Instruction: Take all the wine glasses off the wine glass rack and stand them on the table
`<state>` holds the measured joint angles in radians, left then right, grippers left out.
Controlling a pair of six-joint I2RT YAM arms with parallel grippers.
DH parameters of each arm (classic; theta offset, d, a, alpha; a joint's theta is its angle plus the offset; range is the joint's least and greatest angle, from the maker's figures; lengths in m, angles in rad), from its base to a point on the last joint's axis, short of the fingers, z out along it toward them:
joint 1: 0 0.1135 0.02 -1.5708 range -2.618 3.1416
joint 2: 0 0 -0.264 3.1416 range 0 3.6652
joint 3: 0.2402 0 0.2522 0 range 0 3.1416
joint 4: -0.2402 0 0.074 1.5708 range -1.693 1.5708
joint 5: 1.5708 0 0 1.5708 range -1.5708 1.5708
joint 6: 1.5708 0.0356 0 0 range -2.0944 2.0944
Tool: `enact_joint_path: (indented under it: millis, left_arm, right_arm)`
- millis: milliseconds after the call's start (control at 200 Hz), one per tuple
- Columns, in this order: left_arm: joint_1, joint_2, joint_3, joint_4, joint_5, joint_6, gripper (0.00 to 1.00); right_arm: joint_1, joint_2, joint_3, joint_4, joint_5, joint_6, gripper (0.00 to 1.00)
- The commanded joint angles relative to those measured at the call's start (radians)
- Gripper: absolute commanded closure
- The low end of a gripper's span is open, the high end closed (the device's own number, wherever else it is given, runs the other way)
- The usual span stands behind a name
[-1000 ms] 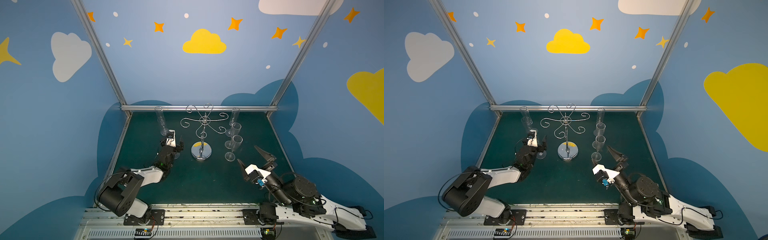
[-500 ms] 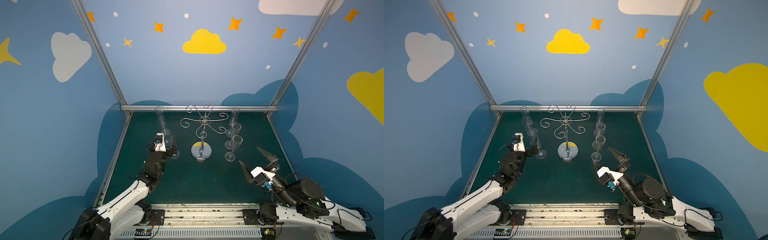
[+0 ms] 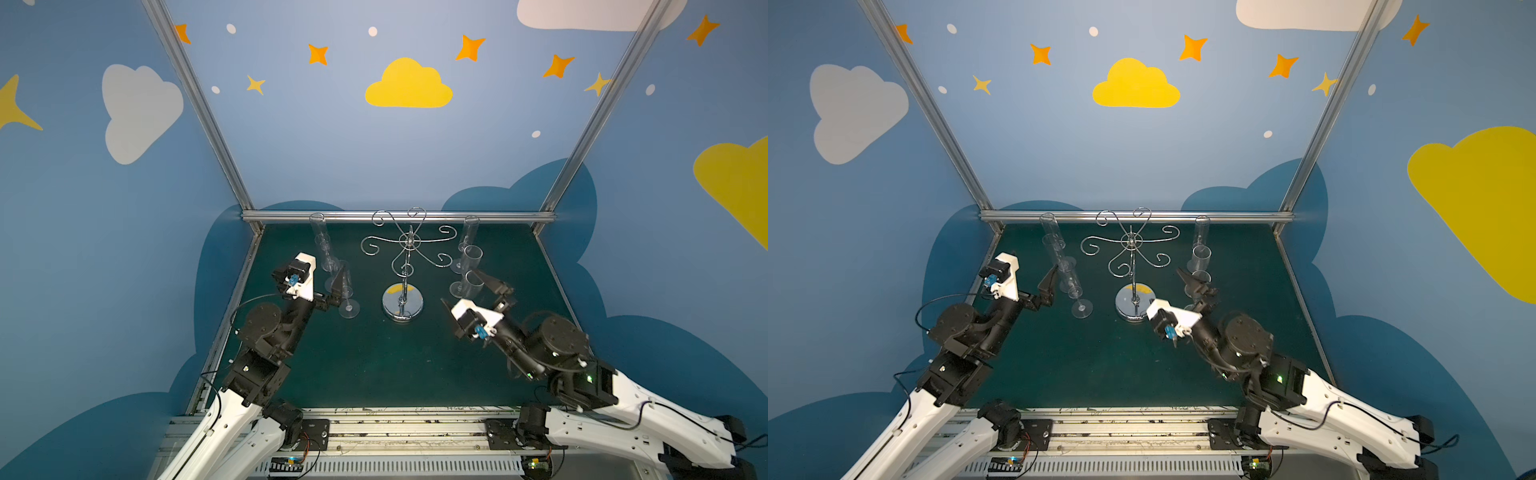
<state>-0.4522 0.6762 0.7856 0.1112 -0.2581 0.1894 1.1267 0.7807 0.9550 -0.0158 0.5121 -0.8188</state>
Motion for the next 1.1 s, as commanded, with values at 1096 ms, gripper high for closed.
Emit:
enact_joint_path:
  millis: [1096]
  left_arm:
    - [0.568, 0.685, -0.378, 0.505, 0.137, -0.208, 0.00]
  right_arm:
    - [-1.099, 0.435, -0.512, 0.374, -0.445, 0.899, 0.09]
